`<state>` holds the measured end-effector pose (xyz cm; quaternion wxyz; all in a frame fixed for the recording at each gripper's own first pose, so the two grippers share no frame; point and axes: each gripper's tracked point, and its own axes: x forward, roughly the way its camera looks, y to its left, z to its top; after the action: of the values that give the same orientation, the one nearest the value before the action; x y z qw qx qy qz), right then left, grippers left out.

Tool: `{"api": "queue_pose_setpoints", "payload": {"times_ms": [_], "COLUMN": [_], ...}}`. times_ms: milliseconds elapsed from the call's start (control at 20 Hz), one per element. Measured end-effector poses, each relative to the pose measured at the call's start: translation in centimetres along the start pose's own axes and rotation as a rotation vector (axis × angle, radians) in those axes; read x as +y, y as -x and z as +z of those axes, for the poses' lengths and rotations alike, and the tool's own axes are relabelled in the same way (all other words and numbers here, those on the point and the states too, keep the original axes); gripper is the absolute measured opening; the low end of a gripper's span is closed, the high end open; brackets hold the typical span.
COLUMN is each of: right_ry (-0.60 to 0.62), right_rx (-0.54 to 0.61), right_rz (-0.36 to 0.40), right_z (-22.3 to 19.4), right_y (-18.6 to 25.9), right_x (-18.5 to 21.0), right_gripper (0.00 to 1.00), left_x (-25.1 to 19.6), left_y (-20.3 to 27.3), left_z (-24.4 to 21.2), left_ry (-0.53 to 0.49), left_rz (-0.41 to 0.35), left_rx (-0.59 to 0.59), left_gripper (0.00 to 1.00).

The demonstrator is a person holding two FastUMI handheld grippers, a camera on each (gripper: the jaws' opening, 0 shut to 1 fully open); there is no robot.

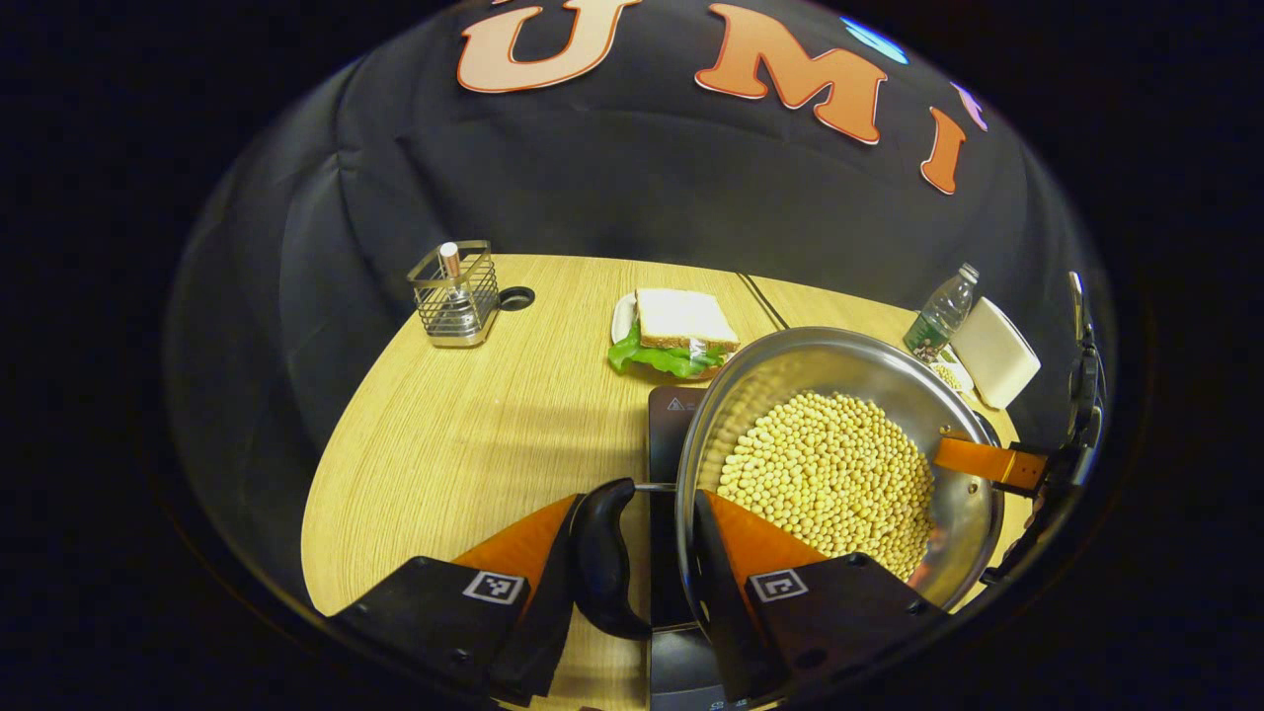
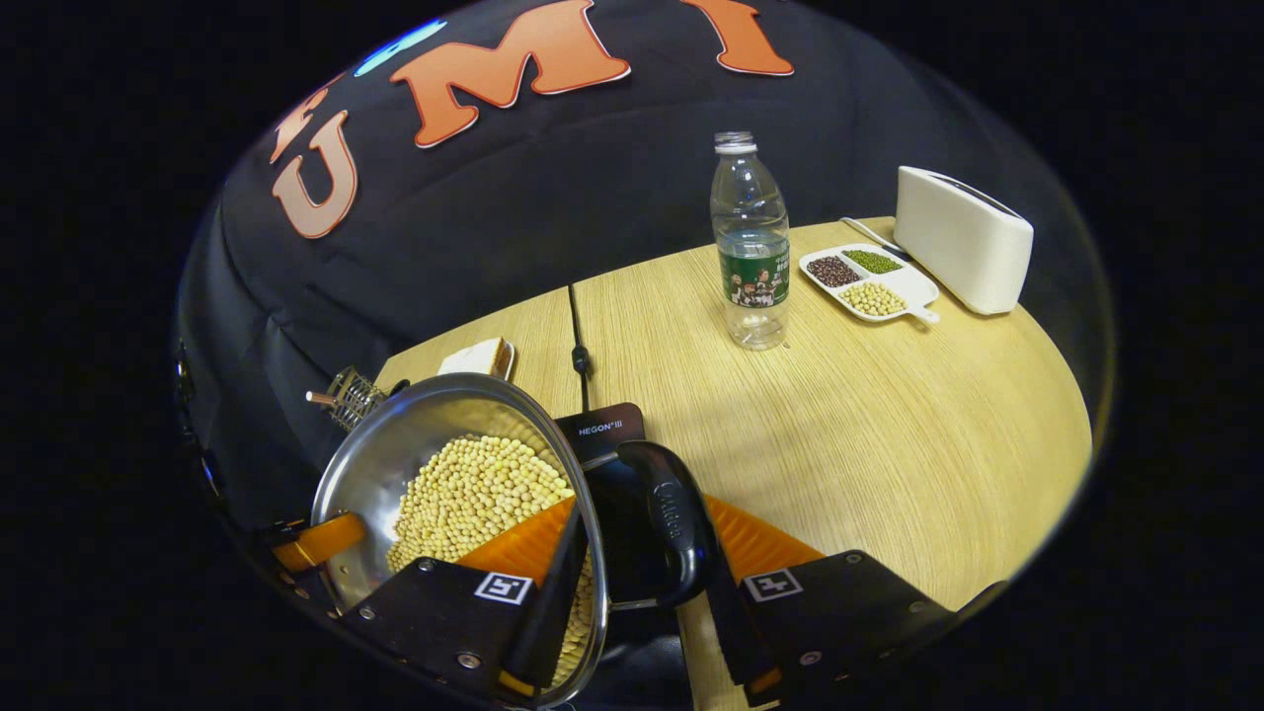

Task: First push the handle of the pot to place it horizontally, then grasp the pot with both hands and set it on the induction cooktop.

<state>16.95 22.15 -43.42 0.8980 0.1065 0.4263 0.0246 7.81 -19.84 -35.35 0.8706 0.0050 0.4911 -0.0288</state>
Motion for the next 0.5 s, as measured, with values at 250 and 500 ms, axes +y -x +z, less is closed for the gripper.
{"api": "queue_pose_setpoints", "payload": {"times_ms": [250,500], "right_ry": [0.005,0.021], "right_rx": [-0.113,-0.202], "right_rz": [-0.022,-0.074], "right_z": [3.7,6.5], "right_y": [2.1,5.4], "right_x": [-1.6,-4.6], "right_gripper": [0.89,0.96], "left_x": [-0.2,-1.2], "left_y": [2.0,5.3], "left_z": [2.5,6.1], "left_ry": [-0.008,-0.047], "left_rz": [0.027,0.073], "left_rx": [-0.085,-0.204], "left_gripper": [0.75,0.99]}}
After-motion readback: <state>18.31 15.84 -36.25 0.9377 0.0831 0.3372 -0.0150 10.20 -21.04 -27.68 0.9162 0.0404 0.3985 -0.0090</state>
